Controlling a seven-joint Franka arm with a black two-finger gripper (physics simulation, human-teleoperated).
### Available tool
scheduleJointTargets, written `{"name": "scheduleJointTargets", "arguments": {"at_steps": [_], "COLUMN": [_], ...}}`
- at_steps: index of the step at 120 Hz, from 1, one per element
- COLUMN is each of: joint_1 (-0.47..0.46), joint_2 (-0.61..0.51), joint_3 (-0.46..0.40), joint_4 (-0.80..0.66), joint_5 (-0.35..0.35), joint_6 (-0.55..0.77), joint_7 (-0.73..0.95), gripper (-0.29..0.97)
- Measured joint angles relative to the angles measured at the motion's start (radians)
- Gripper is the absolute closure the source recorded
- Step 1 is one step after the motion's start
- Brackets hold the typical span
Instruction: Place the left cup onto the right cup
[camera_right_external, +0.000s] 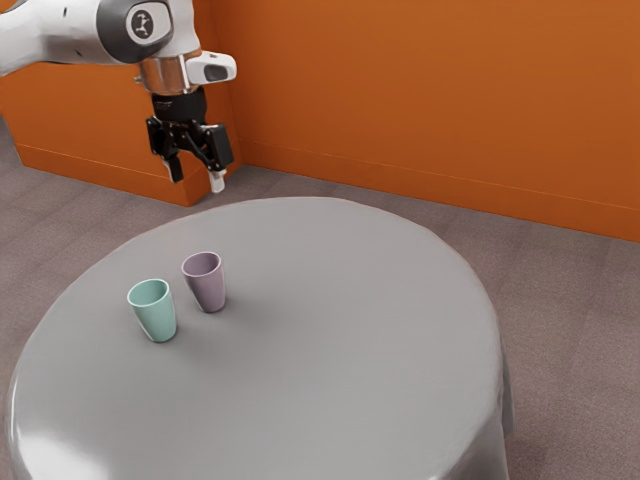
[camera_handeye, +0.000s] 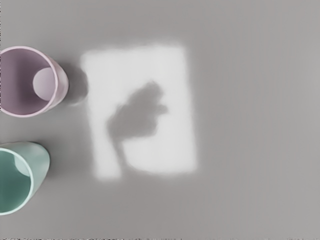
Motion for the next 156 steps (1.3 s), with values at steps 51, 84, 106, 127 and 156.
{"name": "scheduleJointTargets", "arguments": {"at_steps": [51, 84, 106, 127, 156], "joint_1": [-0.001, -0.036, -0.050, -0.070, -0.075], "joint_2": [-0.004, 0.009, 0.017, 0.017, 0.018], "joint_3": [0.000, -0.002, -0.003, -0.004, -0.005], "joint_4": [-0.125, -0.231, -0.295, -0.334, -0.415], "joint_5": [0.000, 0.030, 0.041, 0.043, 0.039], "joint_6": [0.028, 0.160, 0.247, 0.301, 0.378], "joint_7": [-0.021, -0.032, -0.038, -0.047, -0.062], "gripper": [0.00, 0.00, 0.00, 0.00, 0.00]}}
